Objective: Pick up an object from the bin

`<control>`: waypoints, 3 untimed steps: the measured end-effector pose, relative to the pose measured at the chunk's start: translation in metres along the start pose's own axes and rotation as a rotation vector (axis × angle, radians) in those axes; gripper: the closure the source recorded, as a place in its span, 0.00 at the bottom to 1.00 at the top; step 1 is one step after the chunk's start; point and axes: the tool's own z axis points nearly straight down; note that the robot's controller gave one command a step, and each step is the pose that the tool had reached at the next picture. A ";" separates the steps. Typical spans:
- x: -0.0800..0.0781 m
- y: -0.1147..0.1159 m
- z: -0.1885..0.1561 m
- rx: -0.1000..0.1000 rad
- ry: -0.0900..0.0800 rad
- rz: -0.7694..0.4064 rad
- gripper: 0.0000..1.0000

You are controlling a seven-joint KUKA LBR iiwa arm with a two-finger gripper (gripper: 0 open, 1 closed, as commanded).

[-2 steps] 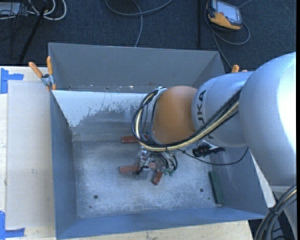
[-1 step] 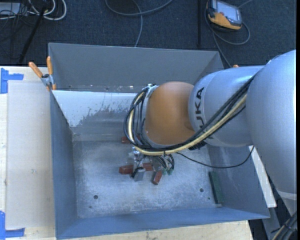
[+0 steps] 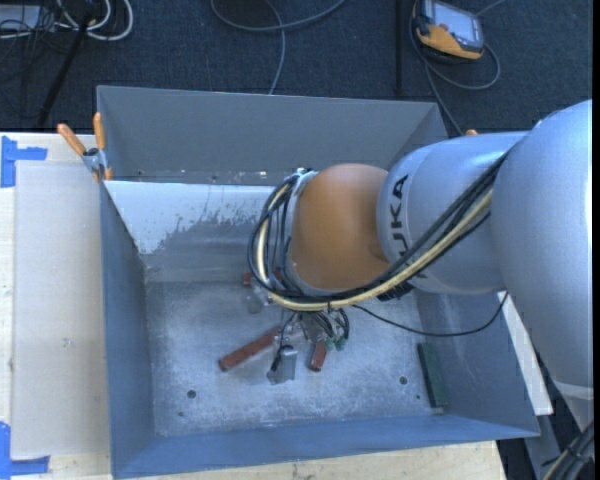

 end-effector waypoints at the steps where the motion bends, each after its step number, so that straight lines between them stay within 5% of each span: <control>1: -0.039 0.022 0.020 -0.001 -0.002 -0.233 0.00; 2: -0.025 0.021 0.037 0.000 0.002 -0.263 0.00; 3: -0.025 0.021 0.036 -0.001 0.001 -0.261 1.00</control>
Offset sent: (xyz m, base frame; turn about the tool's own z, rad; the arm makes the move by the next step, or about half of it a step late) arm 0.0350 0.0268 -0.0190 -0.2327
